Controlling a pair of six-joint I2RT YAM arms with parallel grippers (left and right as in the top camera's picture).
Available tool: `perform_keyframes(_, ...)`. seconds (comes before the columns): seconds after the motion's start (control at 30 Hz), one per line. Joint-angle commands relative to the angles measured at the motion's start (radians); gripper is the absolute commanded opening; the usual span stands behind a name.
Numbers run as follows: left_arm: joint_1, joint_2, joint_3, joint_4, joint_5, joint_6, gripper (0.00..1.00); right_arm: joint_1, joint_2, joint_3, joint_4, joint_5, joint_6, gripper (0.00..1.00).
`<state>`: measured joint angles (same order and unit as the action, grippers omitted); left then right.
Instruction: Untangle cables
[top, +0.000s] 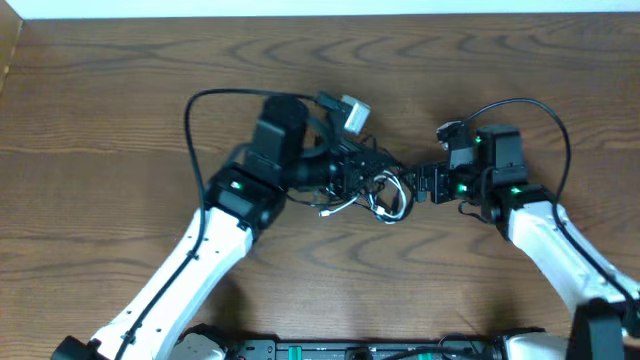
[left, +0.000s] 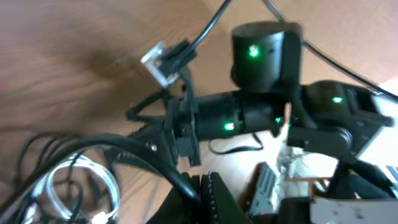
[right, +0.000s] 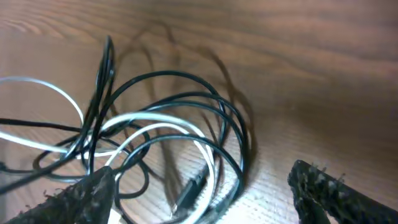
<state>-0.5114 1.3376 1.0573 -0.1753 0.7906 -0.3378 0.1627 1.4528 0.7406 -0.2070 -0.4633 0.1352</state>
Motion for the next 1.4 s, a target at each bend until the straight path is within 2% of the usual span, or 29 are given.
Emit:
perform_keyframes(0.0, -0.048, -0.018, 0.017, -0.059, -0.287, -0.024, 0.07, 0.01, 0.05, 0.016, 0.007, 0.009, 0.033, 0.83)
perform_keyframes(0.13, -0.072, -0.018, 0.017, -0.182, -0.617, -0.015, 0.07, 0.029, 0.134, 0.016, 0.002, 0.009, 0.033, 0.84)
perform_keyframes(0.23, -0.072, -0.018, 0.017, -0.262, -0.726, -0.012, 0.07, 0.052, 0.179, 0.016, 0.004, 0.013, 0.033, 0.82)
perform_keyframes(0.27, -0.072, -0.017, 0.016, -0.294, -0.756, -0.012, 0.07, 0.056, 0.193, 0.016, 0.005, 0.021, 0.033, 0.77)
perform_keyframes(0.33, -0.072, -0.017, 0.015, -0.375, -0.809, -0.012, 0.07, 0.057, 0.224, 0.016, 0.006, 0.078, 0.063, 0.59)
perform_keyframes(0.37, -0.072, -0.017, 0.012, -0.406, -0.811, -0.012, 0.08, 0.057, 0.231, 0.016, 0.006, 0.117, 0.091, 0.41)
perform_keyframes(0.4, -0.072, -0.015, 0.01, -0.426, -0.811, -0.011, 0.07, 0.057, 0.233, 0.016, 0.006, 0.161, 0.124, 0.13)
perform_keyframes(0.43, -0.072, -0.011, 0.007, -0.438, -0.811, -0.012, 0.07, 0.057, 0.233, 0.016, 0.006, 0.199, 0.151, 0.01)
perform_keyframes(0.53, -0.072, 0.014, -0.009, -0.474, -0.811, -0.012, 0.08, 0.033, 0.207, 0.031, -0.009, 0.257, 0.168, 0.01)
perform_keyframes(0.67, -0.072, 0.065, -0.01, -0.518, -0.853, -0.012, 0.07, -0.051, 0.073, 0.132, -0.174, 0.329, 0.186, 0.01)
perform_keyframes(0.77, -0.072, 0.13, -0.01, -0.528, -0.872, -0.012, 0.07, -0.142, -0.104, 0.267, -0.315, 0.349, 0.184, 0.01)
perform_keyframes(0.93, -0.071, 0.184, -0.01, -0.529, -0.91, -0.012, 0.08, -0.206, -0.265, 0.355, -0.283, 0.358, 0.156, 0.01)
perform_keyframes(1.03, -0.068, 0.183, -0.01, -0.559, -1.065, -0.013, 0.07, -0.236, -0.324, 0.364, -0.249, 0.47, 0.148, 0.01)
perform_keyframes(1.1, -0.03, 0.179, -0.01, -0.589, -1.21, -0.015, 0.07, -0.267, -0.354, 0.364, -0.272, 0.628, 0.144, 0.01)
perform_keyframes(1.2, 0.04, 0.159, -0.006, -0.582, -1.215, -0.016, 0.08, -0.287, -0.346, 0.363, -0.334, 0.698, 0.145, 0.01)
perform_keyframes(1.27, 0.097, 0.136, 0.005, -0.579, -1.21, -0.016, 0.08, -0.311, -0.325, 0.363, -0.392, 0.795, 0.196, 0.01)
perform_keyframes(1.3, 0.129, 0.116, 0.01, -0.571, -1.185, -0.016, 0.16, -0.322, -0.309, 0.363, -0.409, 0.792, 0.206, 0.01)
perform_keyframes(1.33, 0.15, 0.1, 0.012, -0.56, -1.141, -0.015, 0.33, -0.327, -0.298, 0.363, -0.415, 0.762, 0.208, 0.01)
perform_keyframes(1.37, 0.171, 0.068, 0.012, -0.528, -0.978, 0.025, 0.78, -0.327, -0.277, 0.363, -0.414, 0.628, 0.2, 0.02)
